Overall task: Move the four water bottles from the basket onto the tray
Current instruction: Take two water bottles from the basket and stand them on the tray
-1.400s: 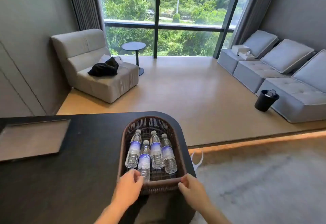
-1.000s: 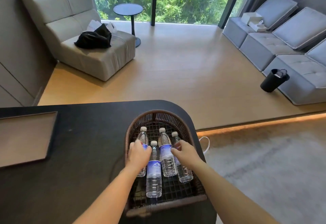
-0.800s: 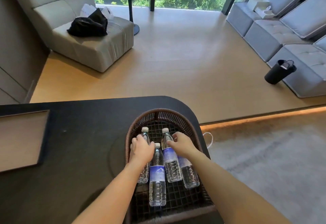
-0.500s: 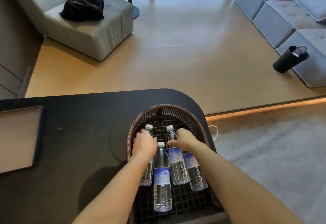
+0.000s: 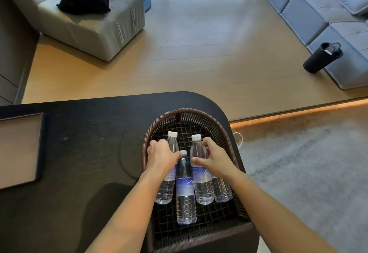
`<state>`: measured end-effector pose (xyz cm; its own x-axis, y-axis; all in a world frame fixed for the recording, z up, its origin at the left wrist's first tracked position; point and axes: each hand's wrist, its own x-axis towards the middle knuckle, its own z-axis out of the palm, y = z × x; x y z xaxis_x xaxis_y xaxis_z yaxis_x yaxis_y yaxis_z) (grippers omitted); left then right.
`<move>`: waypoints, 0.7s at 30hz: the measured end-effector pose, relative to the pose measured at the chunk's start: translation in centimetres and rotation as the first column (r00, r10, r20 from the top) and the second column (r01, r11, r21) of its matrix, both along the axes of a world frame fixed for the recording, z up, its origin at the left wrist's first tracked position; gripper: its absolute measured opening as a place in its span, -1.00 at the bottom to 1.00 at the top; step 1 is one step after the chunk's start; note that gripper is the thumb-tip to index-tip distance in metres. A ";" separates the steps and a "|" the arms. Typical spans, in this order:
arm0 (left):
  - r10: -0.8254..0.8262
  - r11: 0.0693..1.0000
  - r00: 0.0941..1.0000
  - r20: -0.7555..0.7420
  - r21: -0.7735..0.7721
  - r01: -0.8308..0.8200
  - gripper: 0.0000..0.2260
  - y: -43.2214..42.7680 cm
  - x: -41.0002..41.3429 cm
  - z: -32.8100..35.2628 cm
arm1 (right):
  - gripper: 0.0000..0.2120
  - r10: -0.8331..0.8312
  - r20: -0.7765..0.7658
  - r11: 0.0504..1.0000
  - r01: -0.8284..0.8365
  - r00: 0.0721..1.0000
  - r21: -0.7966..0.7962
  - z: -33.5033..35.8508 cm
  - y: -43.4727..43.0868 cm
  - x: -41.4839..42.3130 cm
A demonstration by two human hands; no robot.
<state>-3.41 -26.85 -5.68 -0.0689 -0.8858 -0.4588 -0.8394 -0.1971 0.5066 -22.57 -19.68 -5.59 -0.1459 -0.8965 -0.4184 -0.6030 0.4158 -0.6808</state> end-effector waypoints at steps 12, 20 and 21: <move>-0.168 0.960 0.937 -0.307 -0.268 0.084 -0.55 9.4 5.0 2.7 | -0.39 -0.147 0.030 0.921 0.147 0.989 -0.362 3.3 10.0 2.3; -0.207 0.892 0.895 -0.395 -0.453 0.006 -0.46 15.0 8.2 6.6 | -0.37 -0.212 -0.052 0.809 0.146 0.976 -0.570 9.4 15.9 6.0; -0.217 0.879 0.887 -0.408 -0.477 -0.004 -0.44 15.7 8.8 7.4 | -0.36 -0.218 -0.057 0.792 0.143 0.974 -0.594 10.2 16.7 6.7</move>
